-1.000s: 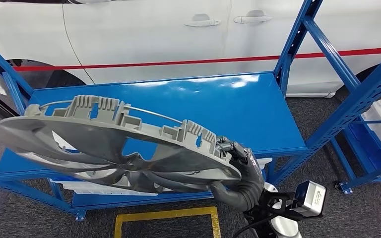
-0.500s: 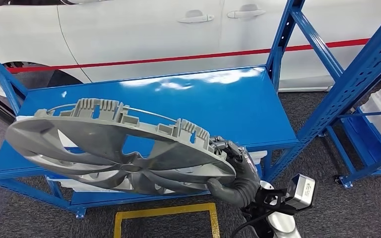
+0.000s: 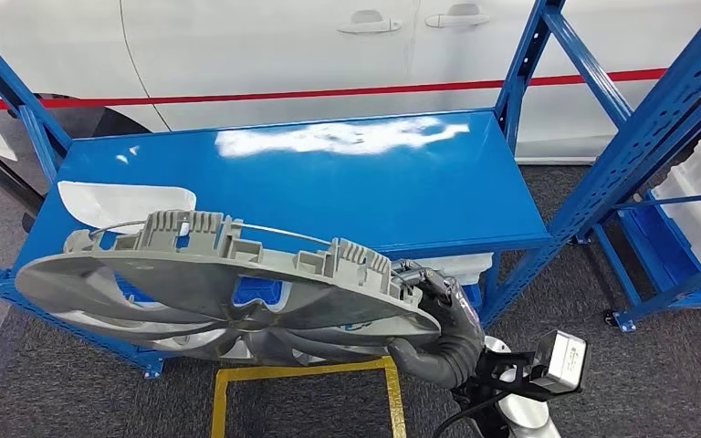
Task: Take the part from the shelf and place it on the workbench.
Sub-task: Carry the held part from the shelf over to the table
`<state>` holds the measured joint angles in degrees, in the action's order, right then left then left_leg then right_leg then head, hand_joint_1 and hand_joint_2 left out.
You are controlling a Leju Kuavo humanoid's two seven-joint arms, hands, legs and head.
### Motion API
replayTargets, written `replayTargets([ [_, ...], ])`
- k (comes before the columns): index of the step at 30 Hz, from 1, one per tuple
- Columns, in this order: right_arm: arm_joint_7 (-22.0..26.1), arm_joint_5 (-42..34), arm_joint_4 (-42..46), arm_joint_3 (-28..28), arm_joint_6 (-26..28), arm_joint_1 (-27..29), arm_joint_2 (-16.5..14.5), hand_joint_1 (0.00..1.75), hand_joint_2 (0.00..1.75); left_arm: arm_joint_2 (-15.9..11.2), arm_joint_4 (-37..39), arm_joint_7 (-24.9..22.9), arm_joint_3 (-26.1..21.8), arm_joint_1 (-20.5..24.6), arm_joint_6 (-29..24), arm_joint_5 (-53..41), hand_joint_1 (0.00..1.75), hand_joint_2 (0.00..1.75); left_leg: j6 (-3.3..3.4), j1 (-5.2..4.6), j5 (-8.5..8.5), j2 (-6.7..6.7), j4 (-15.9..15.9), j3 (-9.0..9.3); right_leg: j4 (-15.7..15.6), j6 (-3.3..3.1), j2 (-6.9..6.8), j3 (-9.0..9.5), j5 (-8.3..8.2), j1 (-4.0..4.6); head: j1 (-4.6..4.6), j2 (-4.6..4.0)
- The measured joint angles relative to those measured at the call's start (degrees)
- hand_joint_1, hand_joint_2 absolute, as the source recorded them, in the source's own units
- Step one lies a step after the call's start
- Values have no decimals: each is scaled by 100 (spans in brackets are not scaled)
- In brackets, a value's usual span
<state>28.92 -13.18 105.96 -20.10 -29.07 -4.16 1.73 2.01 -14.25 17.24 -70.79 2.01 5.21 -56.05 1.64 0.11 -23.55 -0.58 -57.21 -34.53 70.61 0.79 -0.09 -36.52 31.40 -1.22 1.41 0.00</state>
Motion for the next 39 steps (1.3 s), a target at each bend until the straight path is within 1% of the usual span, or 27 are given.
replayTargets([
  [2, 9, 1, -2, 1, -1, -3, 33, 175, 175, -37, -2, -26, -29, -29, -7, -2, 0, 0, -54, -1, 30, 4, -150, -174, -685, -11, 2, 493, -77, -3, 3, 1],
  [3, 13, 1, -2, 2, -1, 0, 44, 175, 175, -55, -4, -32, -41, -40, -8, -3, 0, 0, -86, -6, 49, 7, -212, -229, -921, -37, 8, 629, -48, 4, 5, 1],
  [4, 16, 2, -2, 4, 0, 3, 54, 175, 175, -71, -5, -37, -50, -49, -9, -5, 0, 0, -121, -9, 79, 11, -245, -266, -1028, -74, 20, 669, -5, 22, 6, 1],
  [6, 22, 2, -6, 8, 1, 8, 67, 175, 175, -96, -7, -44, -66, -70, -11, -13, 0, 0, -198, 4, 140, 20, -256, -297, -1050, -179, 27, 604, -72, 30, -5, 0],
  [7, 24, 2, -9, 8, 1, 6, 70, 175, 175, -102, -6, -49, -70, -78, -11, -18, 0, 0, -236, 15, 86, 24, -287, -330, -1053, -233, 23, 563, -124, 28, -3, 0],
  [9, 30, 1, -13, 8, -11, 2, 72, 175, 175, -114, -5, -57, -76, -87, -24, -27, 0, 0, -309, 40, -310, 30, -607, -454, -1070, -319, 6, 448, -248, 11, 4, 0],
  [11, 37, 0, -15, 8, -37, 10, 73, 175, 175, -128, -6, -62, -86, -87, -53, -32, 0, 0, -364, 56, -844, 31, -1273, -613, -1061, -345, 1, 295, -369, 18, 10, 0],
  [12, 41, -1, -17, 8, -54, 20, 74, 175, 175, -135, -7, -63, -93, -85, -69, -32, 0, 0, -378, 59, -980, 30, -1576, -642, -1052, -344, -1, 210, -429, 23, 11, 0],
  [13, 47, -3, -19, 7, -73, 32, 74, 175, 175, -138, -7, -65, -99, -84, -80, -33, 0, 0, -379, 60, -986, 31, -1742, -601, -1041, -342, -3, 124, -487, 28, 12, 0],
  [14, 56, -6, -20, 7, -93, 45, 74, 175, 175, -138, -7, -67, -103, -84, -89, -36, 0, 0, -366, 59, -882, 32, -1722, -471, -1031, -338, -4, 42, -543, 34, 12, 0],
  [16, 79, -12, -17, 3, -129, 60, 74, 175, 175, -139, -8, -69, -108, -75, -91, -50, 0, 0, -281, 37, -627, 43, -1135, 68, -1024, -327, 1, -89, -658, 47, 10, 0],
  [18, 102, -18, -12, -2, -156, 58, 73, 175, 175, -146, -17, -63, -110, -53, -84, -77, 0, 0, -179, -5, -647, 54, -308, 648, -1057, -283, -2, -143, -777, 52, 6, 0],
  [20, 124, -28, -10, -4, -181, 49, 72, 175, 175, -153, -24, -49, -114, -38, -79, -97, 0, 0, -108, -52, -683, 57, 83, 840, -1143, -209, -16, -136, -907, 30, 20, 0],
  [22, 143, -48, -11, -4, -199, 45, 73, 175, 175, -158, -25, -39, -122, -38, -80, -102, 0, 0, -49, -57, -503, 39, 197, 797, -1214, -139, -17, -143, -971, 20, 31, 0],
  [23, 150, -57, -12, -3, -206, 44, 74, 175, 175, -158, -25, -34, -128, -36, -79, -104, 0, 0, -11, -44, -410, 23, 261, 766, -1166, -118, -12, -173, -860, 26, 23, 0],
  [24, 155, -64, -13, -3, -210, 44, 75, 175, 175, -157, -26, -30, -135, -34, -79, -106, 0, 0, 16, -28, -310, 8, 313, 716, -1011, -102, -6, -225, -633, 33, 13, 0],
  [26, 162, -72, -15, -3, -216, 46, 80, 175, 175, -152, -26, -22, -146, -33, -78, -110, 0, 0, 52, -24, -167, -8, 311, 545, -386, -83, 2, -364, -24, 33, 1, 0],
  [27, 166, -74, -17, -3, -221, 49, 84, 175, 175, -151, -26, -21, -152, -35, -78, -110, 0, 0, 48, -27, -107, -12, 281, 437, -38, -68, 3, -414, 155, 32, 2, 0],
  [28, 168, -77, -19, -3, -229, 53, 90, 175, 175, -151, -26, -19, -159, -36, -78, -110, 0, 0, 42, -27, -56, -15, 240, 323, 212, -53, 2, -412, 185, 31, 2, 0],
  [29, 168, -78, -22, -3, -239, 55, 94, 175, 175, -150, -26, -16, -167, -37, -79, -109, 0, 0, 31, -25, -11, -18, 186, 208, 302, -42, 1, -339, 86, 28, 2, 0],
  [30, 169, -78, -25, -3, -250, 56, 99, 175, 175, -149, -26, -14, -178, -39, -79, -107, 0, 0, 14, -21, 23, -19, 122, 94, 198, -37, -1, -172, -78, 26, 2, 0],
  [31, 170, -79, -27, -2, -258, 54, 102, 175, 175, -147, -26, -13, -188, -42, -80, -104, 0, 0, -6, -15, 50, -20, 46, -14, -89, -41, -4, 80, -194, 24, 1, 0],
  [32, 170, -79, -28, -2, -263, 53, 104, 175, 175, -146, -26, -11, -196, -45, -80, -103, 0, 0, -30, -17, 70, -19, -37, -115, -470, -52, -5, 357, -207, 35, 2, 0],
  [34, 173, -81, -29, -1, -267, 54, 107, 175, 175, -144, -26, -6, -205, -55, -80, -101, 0, 0, -87, -19, 125, -15, -151, -249, -1044, -101, 0, 714, -81, 65, 5, 0],
  [35, 175, -83, -30, 0, -267, 56, 109, 175, 175, -144, -26, -5, -208, -59, -80, -100, 0, 0, -116, -18, 164, -12, -171, -283, -1147, -129, 5, 750, -37, 85, 4, 0],
  [37, 179, -85, -32, 3, -267, 57, 113, 175, 175, -145, -26, -5, -214, -73, -81, -99, 0, 0, -180, -4, 205, 0, -175, -318, -1184, -207, -1, 693, -117, 79, -12, 0],
  [39, 179, -86, -32, 4, -268, 54, 112, 175, 175, -145, -27, -6, -218, -88, -82, -99, 0, 0, -258, 20, -87, 15, -396, -401, -1222, -300, -20, 608, -240, 54, -9, 0],
])
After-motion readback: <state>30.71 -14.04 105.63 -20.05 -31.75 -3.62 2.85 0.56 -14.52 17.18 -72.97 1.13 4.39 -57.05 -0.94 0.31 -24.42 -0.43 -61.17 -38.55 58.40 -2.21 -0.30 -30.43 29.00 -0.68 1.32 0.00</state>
